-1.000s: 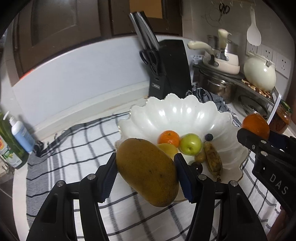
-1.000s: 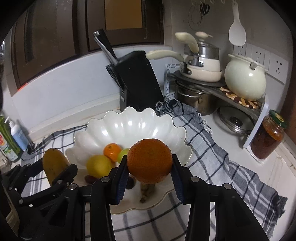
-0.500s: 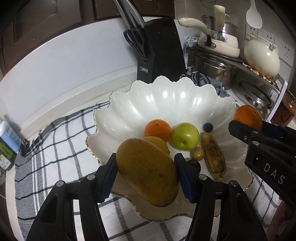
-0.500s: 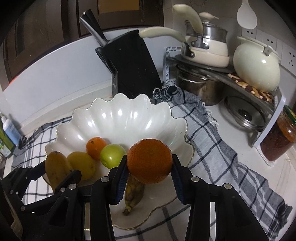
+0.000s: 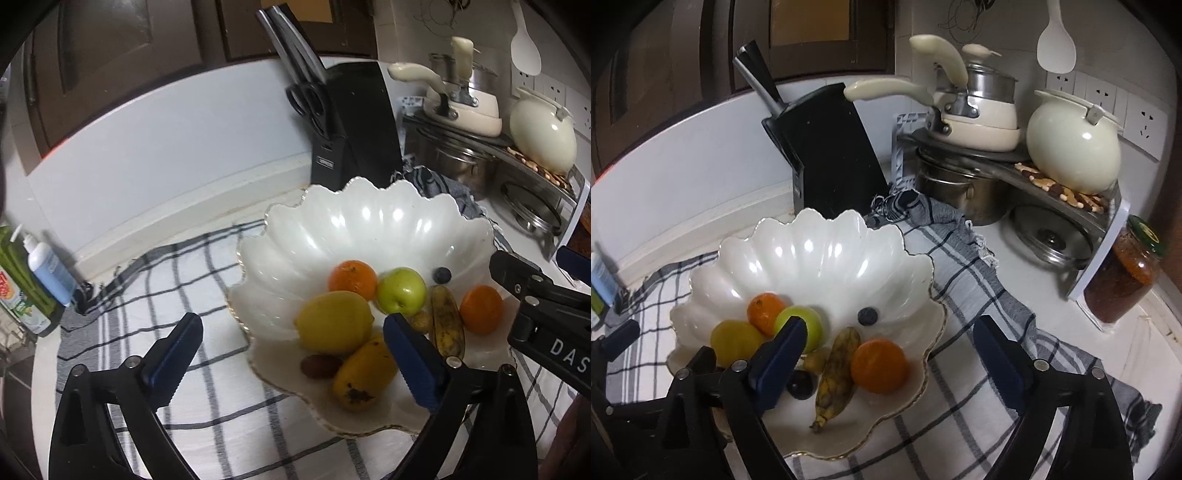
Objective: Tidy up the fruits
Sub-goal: 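Carry the mango and orange into the bowl and open both grippers, then withdraw both tools away from the filled bowl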
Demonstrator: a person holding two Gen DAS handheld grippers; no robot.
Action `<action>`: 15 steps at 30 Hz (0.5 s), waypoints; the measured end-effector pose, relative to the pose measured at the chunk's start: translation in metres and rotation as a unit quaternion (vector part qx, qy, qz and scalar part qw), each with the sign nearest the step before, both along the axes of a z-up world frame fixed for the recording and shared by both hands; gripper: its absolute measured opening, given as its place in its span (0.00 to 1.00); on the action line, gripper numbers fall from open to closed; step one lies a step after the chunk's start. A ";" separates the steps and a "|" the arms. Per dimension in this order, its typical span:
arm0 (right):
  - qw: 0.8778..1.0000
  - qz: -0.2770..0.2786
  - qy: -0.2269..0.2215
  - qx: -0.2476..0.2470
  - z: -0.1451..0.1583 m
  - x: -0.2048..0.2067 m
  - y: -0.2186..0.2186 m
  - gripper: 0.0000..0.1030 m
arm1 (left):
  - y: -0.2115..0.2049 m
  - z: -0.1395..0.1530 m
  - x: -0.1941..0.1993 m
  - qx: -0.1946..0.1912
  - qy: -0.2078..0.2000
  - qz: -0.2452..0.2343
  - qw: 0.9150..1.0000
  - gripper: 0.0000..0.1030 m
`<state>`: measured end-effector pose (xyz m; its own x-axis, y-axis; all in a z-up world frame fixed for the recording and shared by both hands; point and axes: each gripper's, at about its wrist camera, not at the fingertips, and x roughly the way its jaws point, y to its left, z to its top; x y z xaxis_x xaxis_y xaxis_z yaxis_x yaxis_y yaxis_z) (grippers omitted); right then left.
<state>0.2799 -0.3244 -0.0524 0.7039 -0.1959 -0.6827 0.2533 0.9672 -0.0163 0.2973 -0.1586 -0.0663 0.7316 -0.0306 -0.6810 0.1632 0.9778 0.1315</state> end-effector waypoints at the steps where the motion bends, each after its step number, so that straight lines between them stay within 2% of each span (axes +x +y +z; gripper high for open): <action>1: 1.000 -0.001 -0.001 0.002 0.001 -0.001 0.000 0.91 | 0.001 0.002 -0.001 0.000 -0.002 0.002 1.000 1.00; 15: 1.000 -0.016 -0.010 0.012 0.022 -0.048 0.021 0.92 | 0.031 0.025 -0.043 -0.004 -0.021 0.029 0.999 1.00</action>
